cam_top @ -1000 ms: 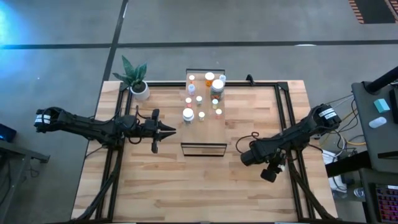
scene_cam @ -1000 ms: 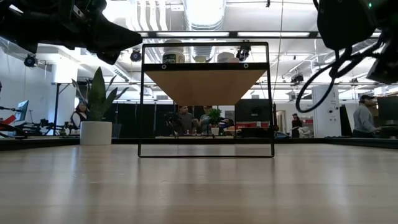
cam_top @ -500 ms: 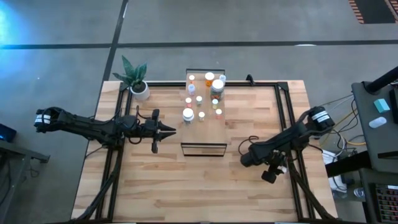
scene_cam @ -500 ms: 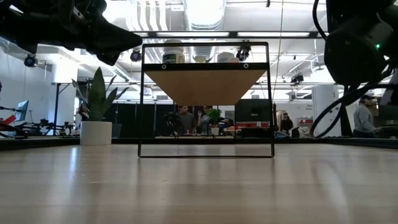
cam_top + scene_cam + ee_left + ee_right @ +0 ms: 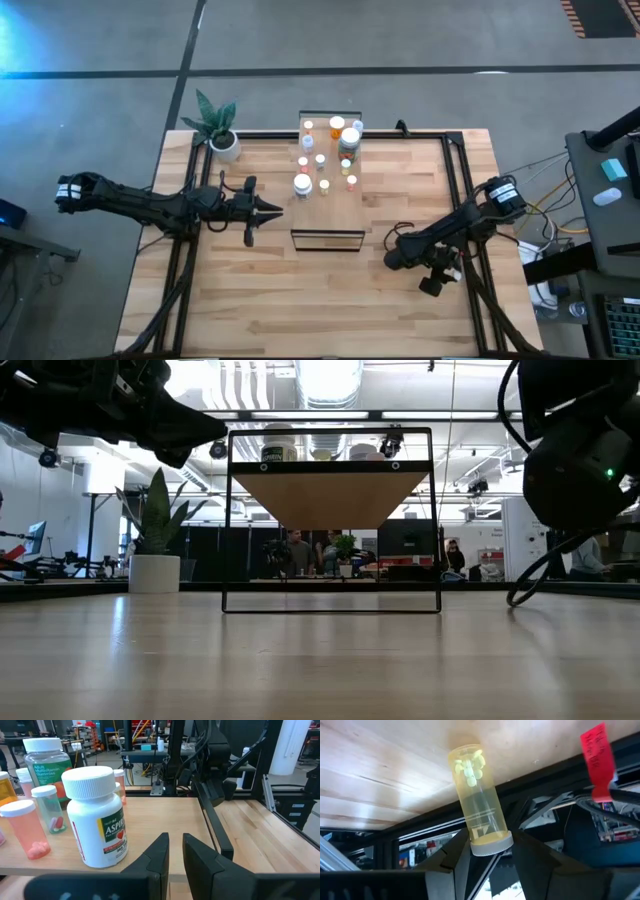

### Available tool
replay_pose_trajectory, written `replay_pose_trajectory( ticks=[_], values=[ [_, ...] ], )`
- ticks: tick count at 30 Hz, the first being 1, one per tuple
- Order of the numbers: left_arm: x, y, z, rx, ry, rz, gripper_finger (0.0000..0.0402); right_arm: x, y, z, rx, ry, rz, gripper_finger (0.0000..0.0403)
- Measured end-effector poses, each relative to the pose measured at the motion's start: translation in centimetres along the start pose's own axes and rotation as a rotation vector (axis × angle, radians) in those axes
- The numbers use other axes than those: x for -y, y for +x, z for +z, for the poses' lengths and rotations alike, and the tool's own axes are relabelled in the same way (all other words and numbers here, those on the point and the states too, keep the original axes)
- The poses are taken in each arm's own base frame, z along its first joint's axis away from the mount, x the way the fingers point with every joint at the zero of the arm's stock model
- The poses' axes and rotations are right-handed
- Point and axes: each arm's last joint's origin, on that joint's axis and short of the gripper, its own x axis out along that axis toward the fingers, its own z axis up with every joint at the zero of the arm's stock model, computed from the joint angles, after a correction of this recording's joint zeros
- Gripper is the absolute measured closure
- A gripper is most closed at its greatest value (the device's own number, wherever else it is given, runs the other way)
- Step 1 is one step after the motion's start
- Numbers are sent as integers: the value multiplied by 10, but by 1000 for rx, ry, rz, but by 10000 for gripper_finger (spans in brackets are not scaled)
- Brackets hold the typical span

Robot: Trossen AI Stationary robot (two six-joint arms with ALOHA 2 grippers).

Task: Pick and place medicine bottles onto shelf by color
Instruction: Put the yellow pill bottle on the shelf

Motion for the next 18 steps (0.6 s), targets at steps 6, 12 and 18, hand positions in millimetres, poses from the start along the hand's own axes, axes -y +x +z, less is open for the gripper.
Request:
replay_pose_trajectory(
  ticks=[6,12,18],
  values=[
    [0,0,-1,-3,0,0,366,-4,1,5,-11,-21,5,275],
    [0,0,-2,-12,2,0,366,-9,-4,5,12,-46,22,254],
    [0,0,-4,-28,3,0,366,-12,-7,5,26,-76,32,232]
  ],
)
